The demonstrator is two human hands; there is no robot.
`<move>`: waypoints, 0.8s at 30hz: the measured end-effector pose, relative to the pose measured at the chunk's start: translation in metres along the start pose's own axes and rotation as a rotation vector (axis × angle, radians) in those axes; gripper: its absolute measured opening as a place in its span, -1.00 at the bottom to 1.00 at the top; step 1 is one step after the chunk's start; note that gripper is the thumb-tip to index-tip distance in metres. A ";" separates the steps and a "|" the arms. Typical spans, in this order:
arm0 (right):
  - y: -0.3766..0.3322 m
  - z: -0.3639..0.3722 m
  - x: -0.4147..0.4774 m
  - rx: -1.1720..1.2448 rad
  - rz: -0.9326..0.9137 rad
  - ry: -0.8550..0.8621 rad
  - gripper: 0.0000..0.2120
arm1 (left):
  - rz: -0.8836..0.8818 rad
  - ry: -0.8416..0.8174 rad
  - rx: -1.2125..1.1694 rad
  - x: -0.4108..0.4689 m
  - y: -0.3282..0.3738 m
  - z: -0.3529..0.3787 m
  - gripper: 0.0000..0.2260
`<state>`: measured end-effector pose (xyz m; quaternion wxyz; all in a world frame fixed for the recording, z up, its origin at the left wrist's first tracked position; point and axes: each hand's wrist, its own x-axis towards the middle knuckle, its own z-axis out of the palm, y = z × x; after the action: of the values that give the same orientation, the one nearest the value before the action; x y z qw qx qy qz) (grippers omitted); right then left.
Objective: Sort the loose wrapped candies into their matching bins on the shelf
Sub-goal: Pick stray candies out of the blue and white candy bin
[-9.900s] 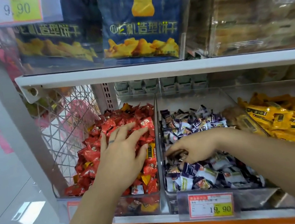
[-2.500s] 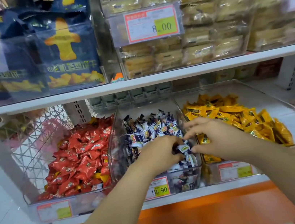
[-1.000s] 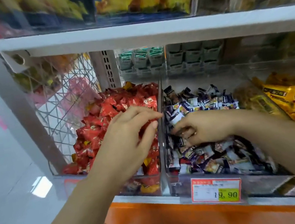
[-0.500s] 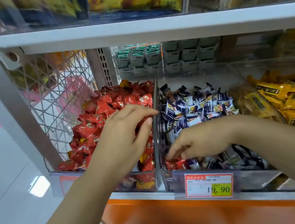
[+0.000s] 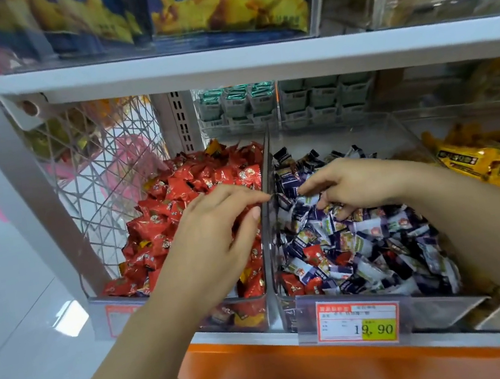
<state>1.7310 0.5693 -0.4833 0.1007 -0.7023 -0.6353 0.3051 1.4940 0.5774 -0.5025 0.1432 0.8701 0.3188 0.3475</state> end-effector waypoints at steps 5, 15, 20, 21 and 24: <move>-0.002 -0.002 -0.011 0.045 -0.042 0.034 -0.69 | -0.005 -0.006 -0.003 0.000 0.000 -0.002 -0.78; -0.007 0.023 -0.078 -0.366 -0.210 -0.372 -0.69 | 0.068 -0.118 0.010 0.010 0.040 -0.012 -0.76; 0.004 0.005 -0.086 -0.584 -0.134 -0.263 -0.76 | 0.073 -0.273 0.063 0.016 0.050 -0.004 -0.75; 0.007 0.002 -0.090 -0.594 -0.123 -0.249 -0.77 | 0.075 -0.305 0.077 0.020 0.053 -0.003 -0.76; 0.014 0.002 -0.098 -0.682 -0.140 -0.188 -0.79 | 0.092 -0.436 0.093 0.033 0.064 0.003 -0.78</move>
<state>1.7407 0.4726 -0.4630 -0.1778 -0.6190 -0.7537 0.1313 1.5431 0.5506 -0.4573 0.1525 0.9440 0.2558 0.1422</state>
